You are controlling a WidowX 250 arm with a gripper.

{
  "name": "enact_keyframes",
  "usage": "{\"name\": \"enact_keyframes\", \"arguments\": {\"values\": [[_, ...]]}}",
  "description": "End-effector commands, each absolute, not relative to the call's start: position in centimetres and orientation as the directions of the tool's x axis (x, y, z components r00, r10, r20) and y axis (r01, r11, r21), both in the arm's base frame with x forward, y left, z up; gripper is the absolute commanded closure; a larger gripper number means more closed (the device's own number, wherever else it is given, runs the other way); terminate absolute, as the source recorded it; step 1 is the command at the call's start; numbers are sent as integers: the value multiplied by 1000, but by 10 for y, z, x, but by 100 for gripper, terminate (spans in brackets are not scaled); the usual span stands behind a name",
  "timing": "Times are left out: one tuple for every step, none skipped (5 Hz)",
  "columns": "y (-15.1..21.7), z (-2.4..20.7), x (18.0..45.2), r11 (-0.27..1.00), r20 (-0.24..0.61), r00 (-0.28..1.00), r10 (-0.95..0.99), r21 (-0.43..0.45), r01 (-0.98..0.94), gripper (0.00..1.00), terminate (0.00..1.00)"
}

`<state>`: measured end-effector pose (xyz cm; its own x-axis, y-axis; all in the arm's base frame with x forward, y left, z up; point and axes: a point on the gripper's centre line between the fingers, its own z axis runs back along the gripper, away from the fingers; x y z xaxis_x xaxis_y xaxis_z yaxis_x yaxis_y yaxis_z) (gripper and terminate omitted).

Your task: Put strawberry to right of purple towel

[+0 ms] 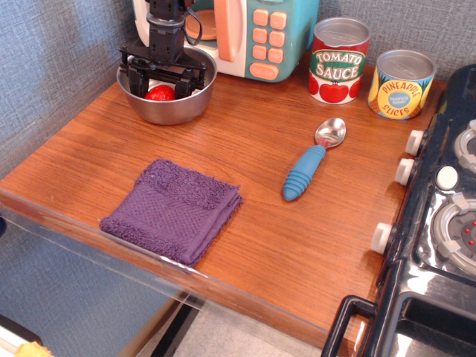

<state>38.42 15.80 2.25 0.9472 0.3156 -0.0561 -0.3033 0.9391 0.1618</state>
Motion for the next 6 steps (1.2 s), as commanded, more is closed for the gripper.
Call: {"name": "enact_keyframes", "arguments": {"values": [[169, 62, 385, 932, 58, 944, 325, 152, -330, 100, 0], [168, 96, 387, 928, 166, 930, 329, 128, -351, 100, 0], [147, 131, 382, 936, 269, 921, 283, 133, -326, 100, 0], [102, 150, 358, 961, 302, 932, 202, 120, -247, 100, 0], [58, 147, 324, 989, 283, 955, 89, 85, -118, 100, 0], [13, 127, 289, 996, 223, 974, -36, 91, 16, 100, 0]]}}
